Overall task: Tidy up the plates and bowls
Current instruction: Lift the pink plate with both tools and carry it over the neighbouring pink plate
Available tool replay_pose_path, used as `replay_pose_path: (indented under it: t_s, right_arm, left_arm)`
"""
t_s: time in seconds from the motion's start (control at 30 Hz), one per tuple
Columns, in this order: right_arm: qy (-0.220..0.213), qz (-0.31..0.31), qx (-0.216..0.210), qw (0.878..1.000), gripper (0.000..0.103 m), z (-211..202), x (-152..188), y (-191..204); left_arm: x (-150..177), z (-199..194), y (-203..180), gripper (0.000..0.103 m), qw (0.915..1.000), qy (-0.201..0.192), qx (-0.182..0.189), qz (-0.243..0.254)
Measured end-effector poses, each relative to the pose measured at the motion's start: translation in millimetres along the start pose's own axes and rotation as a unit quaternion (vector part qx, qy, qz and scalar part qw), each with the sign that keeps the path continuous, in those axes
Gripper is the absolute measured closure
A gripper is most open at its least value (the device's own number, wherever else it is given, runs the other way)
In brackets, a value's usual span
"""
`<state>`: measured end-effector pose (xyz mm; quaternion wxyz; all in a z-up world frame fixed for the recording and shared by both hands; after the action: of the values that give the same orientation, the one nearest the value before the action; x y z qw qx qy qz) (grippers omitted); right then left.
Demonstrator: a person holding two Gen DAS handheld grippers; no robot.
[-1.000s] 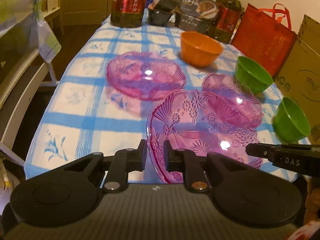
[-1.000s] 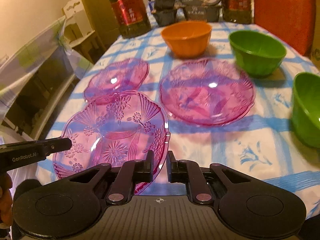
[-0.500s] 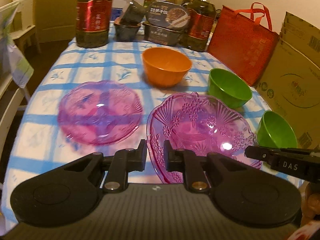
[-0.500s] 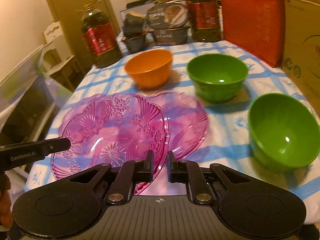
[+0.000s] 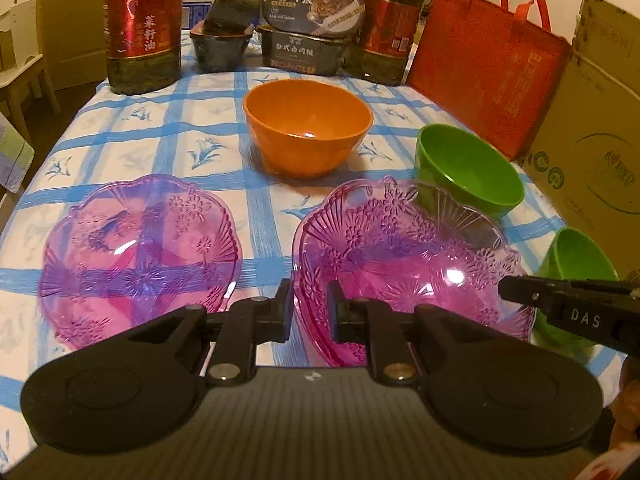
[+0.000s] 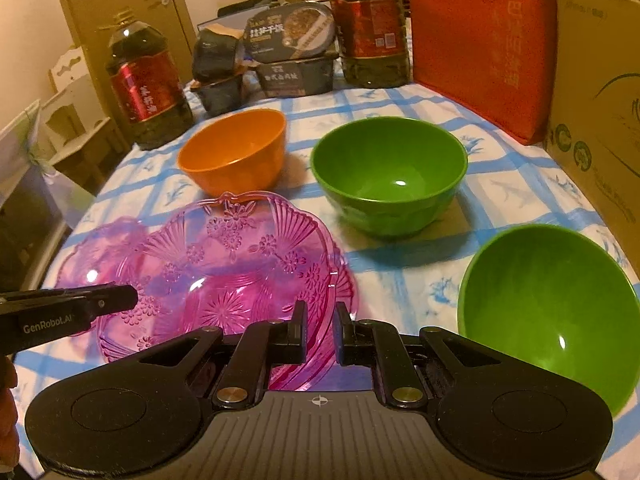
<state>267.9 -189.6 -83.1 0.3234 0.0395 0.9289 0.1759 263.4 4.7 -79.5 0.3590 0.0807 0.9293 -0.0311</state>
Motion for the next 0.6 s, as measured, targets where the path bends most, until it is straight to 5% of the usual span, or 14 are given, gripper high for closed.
replay_pose_path:
  t_s: [0.6]
  right_arm:
    - [-0.003, -0.011, 0.015, 1.000, 0.090, 27, -2, -5]
  left_arm:
    - [4, 27, -1, 0.087, 0.9998, 0.013, -0.003, 0.011]
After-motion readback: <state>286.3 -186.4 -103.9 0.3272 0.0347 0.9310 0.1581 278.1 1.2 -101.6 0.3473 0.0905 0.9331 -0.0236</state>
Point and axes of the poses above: each gripper's, at about its wrist camera, not at the fingertips, and z roughly the way its jaws point, y to its left, x to its underside, the point moved 5 cm from there along z, roughly the way its jaws point, and after that the axes turned 12 degrees about z, right-handed, at the moved point
